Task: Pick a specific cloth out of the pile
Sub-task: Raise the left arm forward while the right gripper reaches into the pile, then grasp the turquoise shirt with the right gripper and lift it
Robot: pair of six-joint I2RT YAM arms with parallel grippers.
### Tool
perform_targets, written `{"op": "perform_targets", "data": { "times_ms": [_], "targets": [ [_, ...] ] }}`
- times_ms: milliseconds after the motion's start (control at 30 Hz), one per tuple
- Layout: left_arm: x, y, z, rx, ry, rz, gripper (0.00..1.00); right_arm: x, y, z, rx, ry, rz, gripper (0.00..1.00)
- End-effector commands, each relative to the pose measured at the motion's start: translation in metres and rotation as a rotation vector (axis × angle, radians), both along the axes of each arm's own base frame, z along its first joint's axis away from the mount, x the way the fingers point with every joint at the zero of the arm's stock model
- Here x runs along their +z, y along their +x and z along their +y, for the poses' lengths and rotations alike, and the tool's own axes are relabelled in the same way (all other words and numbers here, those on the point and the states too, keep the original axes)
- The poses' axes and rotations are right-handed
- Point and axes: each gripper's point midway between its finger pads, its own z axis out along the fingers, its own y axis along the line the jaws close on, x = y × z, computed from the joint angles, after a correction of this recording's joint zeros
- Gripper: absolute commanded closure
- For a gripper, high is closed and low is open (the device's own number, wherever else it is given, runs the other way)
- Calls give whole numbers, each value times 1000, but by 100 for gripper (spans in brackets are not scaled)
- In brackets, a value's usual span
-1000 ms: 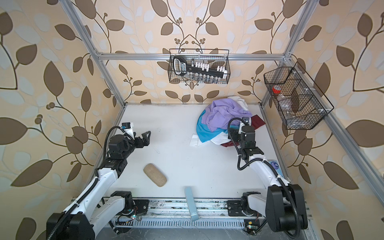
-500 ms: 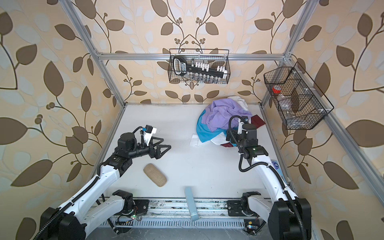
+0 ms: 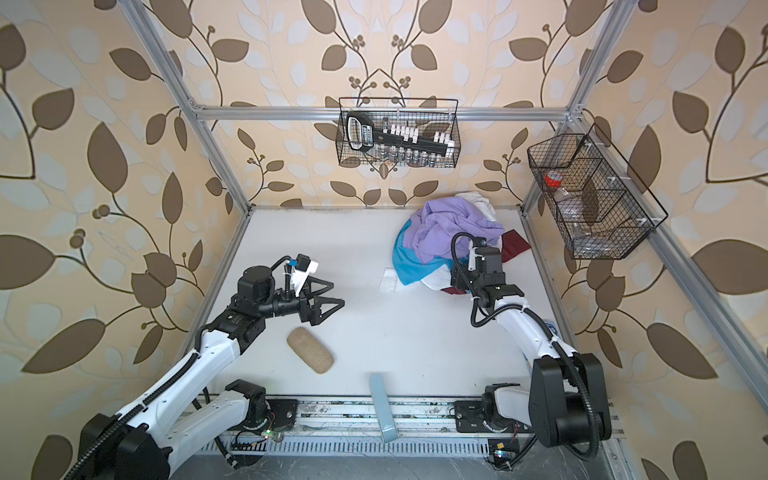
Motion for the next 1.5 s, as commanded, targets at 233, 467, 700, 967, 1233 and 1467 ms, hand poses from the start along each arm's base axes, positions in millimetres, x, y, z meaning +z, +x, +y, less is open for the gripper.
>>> {"op": "perform_targets", "data": {
  "times_ms": [233,467,700,967,1233,1467],
  "targets": [
    [19,-4,-8,-68,-12,-64,1,25,17,2,-12,16,-51,96],
    [21,-5,-8,-68,-12,-67,1,68,19,-4,-18,-22,-136,100],
    [21,-4,-6,-49,-6,-83,1,136,19,-12,-40,-68,-276,100],
    [22,-6,-7,-48,-5,-90,1,212,12,-20,-63,-111,-416,100],
    [22,-8,-7,-44,9,-100,1,269,-14,-29,-105,-133,-550,100],
    [24,-11,-9,-42,14,-112,1,316,-27,-28,-96,-125,-665,100]
  ]
}}
